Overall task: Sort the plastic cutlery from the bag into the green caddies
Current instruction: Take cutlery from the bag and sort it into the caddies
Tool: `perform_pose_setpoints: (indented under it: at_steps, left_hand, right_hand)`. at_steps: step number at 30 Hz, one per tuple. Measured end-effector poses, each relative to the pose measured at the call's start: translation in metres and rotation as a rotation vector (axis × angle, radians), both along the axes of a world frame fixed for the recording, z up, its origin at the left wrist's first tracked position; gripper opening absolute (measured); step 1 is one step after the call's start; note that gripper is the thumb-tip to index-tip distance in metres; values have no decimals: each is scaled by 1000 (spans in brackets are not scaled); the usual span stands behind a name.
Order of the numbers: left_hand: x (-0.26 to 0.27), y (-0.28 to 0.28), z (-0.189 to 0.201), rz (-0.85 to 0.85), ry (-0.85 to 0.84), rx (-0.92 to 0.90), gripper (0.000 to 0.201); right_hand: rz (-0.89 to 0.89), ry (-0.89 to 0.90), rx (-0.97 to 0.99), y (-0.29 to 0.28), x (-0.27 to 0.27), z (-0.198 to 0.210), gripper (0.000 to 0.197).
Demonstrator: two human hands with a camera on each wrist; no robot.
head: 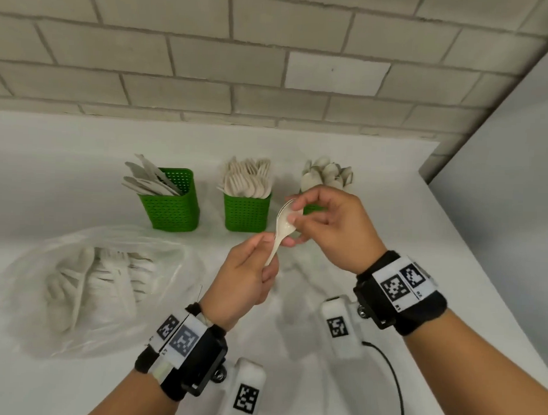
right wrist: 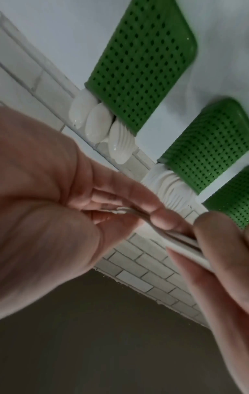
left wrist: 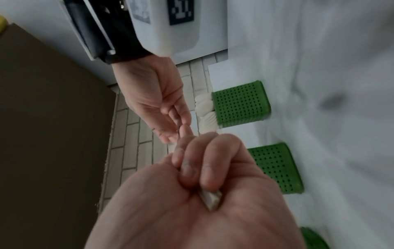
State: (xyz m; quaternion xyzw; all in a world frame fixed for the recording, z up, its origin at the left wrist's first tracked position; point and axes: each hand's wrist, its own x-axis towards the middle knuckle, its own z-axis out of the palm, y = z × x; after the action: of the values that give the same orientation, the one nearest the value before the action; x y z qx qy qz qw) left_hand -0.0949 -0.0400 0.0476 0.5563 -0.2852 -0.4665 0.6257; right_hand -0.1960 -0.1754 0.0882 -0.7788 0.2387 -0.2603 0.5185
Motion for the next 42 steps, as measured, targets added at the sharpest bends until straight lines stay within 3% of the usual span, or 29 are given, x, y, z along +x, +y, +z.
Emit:
perform_pose_setpoints:
  at_steps: [2, 5, 8, 10, 14, 25, 37, 42]
  left_hand:
    - [-5, -4, 1, -27, 15, -7, 34]
    - [-7, -11, 2, -23, -105, 21, 30]
    - [-4, -12, -3, 69, -146, 72, 25]
    - [-2, -10, -6, 116, -130, 88, 23]
    - [0, -3, -8, 132, -106, 101, 21]
    - [11, 8, -9, 128, -80, 111, 16]
    - [16, 15, -9, 74, -71, 119, 14]
    - [17, 16, -9, 67, -75, 124, 14]
  right_hand:
    - [-8, 10, 66, -2, -3, 6, 20]
    - [-130, -36, -26, -23, -13, 27, 25]
    - [-346, -80, -404, -57, -23, 55, 19]
    - [-436, -19, -645, -72, -24, 66, 14]
    - [-424, 188, -897, -80, -5, 59, 23]
    - [-450, 351, -952, -89, 33, 68, 26]
    - [-583, 312, -936, -110, 32, 88, 30]
    - [-510, 334, -939, -104, 38, 74, 26]
